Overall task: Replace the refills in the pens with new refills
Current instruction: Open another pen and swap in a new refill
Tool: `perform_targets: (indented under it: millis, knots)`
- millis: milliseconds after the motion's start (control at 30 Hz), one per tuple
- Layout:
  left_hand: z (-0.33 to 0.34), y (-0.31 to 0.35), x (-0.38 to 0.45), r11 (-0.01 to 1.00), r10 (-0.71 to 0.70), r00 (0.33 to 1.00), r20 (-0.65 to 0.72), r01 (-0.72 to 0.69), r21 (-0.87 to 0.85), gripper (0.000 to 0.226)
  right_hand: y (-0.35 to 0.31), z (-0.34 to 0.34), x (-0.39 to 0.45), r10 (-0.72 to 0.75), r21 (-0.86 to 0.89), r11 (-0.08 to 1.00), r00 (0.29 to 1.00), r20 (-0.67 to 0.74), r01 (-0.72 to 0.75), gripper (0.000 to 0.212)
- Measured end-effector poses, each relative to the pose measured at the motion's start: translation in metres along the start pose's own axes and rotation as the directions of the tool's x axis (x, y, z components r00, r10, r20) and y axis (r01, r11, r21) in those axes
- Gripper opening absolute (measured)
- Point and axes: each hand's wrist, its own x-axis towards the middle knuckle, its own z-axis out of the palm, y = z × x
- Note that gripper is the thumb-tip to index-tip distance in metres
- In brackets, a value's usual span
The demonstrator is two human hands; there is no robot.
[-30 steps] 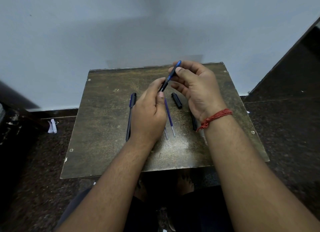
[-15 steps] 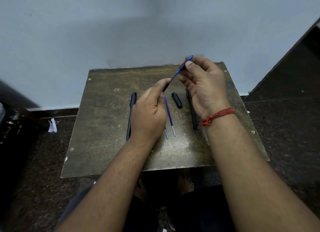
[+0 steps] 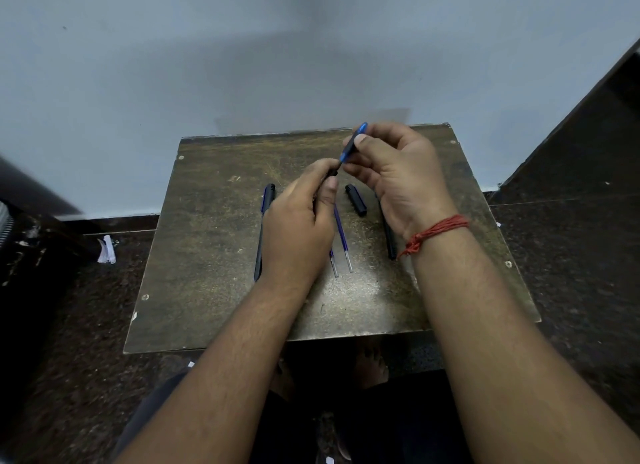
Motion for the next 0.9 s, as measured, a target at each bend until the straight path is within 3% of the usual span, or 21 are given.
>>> perform_targets:
  millis: [167,567,733,800,900]
  knots:
    - [0.0,-0.002,0.0,0.998,-0.021,0.999,-0.037,0.023,0.051,0.01,0.001,0.003,-0.003,0.015,-0.078,0.997,0.998,0.056,-0.01,0.009]
    - [-0.003,0.004,0.007,0.998,0.022,0.999,-0.04,-0.019,0.063,0.01,0.01,0.021,-0.008,-0.106,0.01,0.994,0.991,-0.084,0.107,0.009]
    - [-0.004,0.001,0.003,0.995,0.001,1.0,-0.018,0.001,0.101,0.01,-0.006,0.003,0.005,-0.064,0.308,0.941,0.968,-0.242,0.139,0.019]
    - [-0.003,0.003,0.003,0.998,-0.023,1.0,-0.017,0.024,0.064,0.01,-0.011,-0.01,0.009,-0.081,0.222,0.964,0.956,-0.283,0.147,0.017]
    - [0.0,0.005,0.003,0.999,-0.045,0.998,-0.038,0.046,0.025,0.01,-0.006,-0.018,0.009,-0.17,-0.177,0.976,0.948,-0.268,0.125,0.013]
